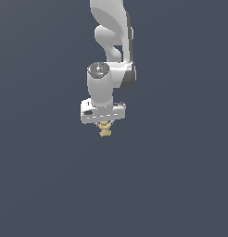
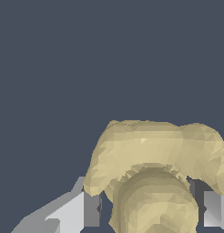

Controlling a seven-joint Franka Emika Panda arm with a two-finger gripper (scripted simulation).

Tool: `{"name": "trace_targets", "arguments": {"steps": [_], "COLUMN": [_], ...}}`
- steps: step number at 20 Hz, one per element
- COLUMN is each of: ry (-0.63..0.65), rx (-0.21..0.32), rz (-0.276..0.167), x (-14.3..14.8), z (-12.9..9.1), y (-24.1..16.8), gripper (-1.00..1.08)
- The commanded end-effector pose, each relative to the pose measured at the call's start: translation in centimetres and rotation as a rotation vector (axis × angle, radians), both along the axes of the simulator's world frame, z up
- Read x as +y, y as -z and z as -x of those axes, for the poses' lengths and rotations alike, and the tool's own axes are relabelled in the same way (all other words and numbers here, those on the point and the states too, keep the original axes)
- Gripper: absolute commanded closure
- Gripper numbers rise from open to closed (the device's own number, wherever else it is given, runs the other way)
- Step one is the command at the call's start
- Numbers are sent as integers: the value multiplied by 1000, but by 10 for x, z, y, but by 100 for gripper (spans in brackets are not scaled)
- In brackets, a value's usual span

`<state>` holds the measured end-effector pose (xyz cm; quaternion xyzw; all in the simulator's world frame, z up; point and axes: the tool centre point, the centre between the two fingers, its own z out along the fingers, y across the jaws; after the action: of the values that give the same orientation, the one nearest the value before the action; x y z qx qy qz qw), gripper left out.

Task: Pick up the object and move it to a goal position.

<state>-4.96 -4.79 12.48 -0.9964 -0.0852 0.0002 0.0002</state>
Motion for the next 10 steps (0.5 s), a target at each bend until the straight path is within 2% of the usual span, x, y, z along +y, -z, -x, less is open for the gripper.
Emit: {"name": "trace_targets", "arguments": {"steps": [1,10], "ry": [0,0], "rx": [-1,-1], "rz": [-1,-1], "x": [-19,-74], "z": [18,68], "y": [-10,-38], "gripper": [108,108]}}
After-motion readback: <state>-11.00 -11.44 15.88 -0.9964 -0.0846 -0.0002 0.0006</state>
